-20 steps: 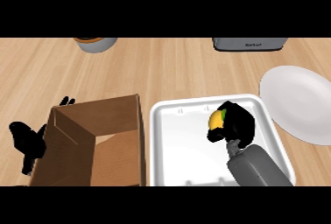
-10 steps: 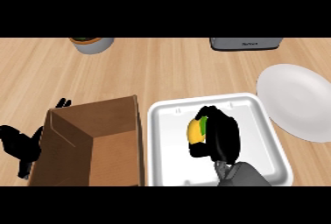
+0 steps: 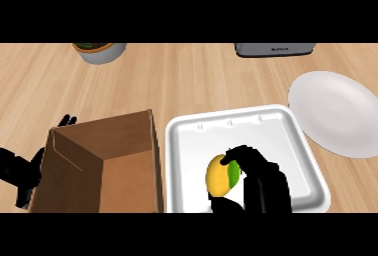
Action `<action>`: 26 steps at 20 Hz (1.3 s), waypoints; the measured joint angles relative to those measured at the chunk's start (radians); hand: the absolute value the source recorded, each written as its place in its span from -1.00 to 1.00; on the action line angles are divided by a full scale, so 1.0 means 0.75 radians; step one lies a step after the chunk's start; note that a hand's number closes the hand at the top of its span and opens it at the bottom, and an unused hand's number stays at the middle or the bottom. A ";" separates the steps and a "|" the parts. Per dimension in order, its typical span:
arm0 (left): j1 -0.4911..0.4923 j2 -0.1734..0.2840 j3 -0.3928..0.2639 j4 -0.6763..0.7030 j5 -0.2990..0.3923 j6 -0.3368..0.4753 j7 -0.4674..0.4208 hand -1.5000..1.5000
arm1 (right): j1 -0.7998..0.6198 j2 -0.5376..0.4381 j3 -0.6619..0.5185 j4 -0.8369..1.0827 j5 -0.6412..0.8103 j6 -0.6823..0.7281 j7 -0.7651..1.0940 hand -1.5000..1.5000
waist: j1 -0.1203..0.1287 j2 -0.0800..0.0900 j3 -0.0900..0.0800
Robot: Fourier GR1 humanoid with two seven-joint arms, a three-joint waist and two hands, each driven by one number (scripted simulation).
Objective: Pick the lemon from the tray and place it in the plate
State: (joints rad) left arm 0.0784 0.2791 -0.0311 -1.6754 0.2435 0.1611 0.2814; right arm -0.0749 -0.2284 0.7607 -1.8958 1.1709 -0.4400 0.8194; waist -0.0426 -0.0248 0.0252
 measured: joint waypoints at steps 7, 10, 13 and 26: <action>-0.019 -0.008 0.003 0.003 -0.004 -0.017 0.002 0.00 | 0.132 -0.109 -0.220 -0.183 -0.148 -0.192 -0.050 1.00 | 0.017 0.012 0.000; -0.027 -0.015 0.002 0.008 -0.009 -0.022 -0.005 0.00 | 0.159 -0.144 -0.316 -0.187 -0.266 -0.292 -0.118 1.00 | 0.027 0.015 0.001; -0.041 -0.017 0.003 0.016 -0.012 -0.029 0.001 0.00 | 0.171 -0.212 -0.433 -0.147 -0.387 -0.362 -0.197 1.00 | 0.034 0.018 0.000; -0.071 -0.047 -0.009 0.021 -0.032 -0.044 -0.002 0.00 | -0.017 -0.431 -0.883 0.370 -0.929 -0.535 -0.630 1.00 | 0.078 0.030 0.000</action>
State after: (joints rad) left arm 0.0255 0.2442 -0.0377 -1.6600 0.2193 0.1280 0.2798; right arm -0.0874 -0.5517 0.0981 -1.6185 0.4741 -0.8413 0.3472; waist 0.0158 -0.0020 0.0253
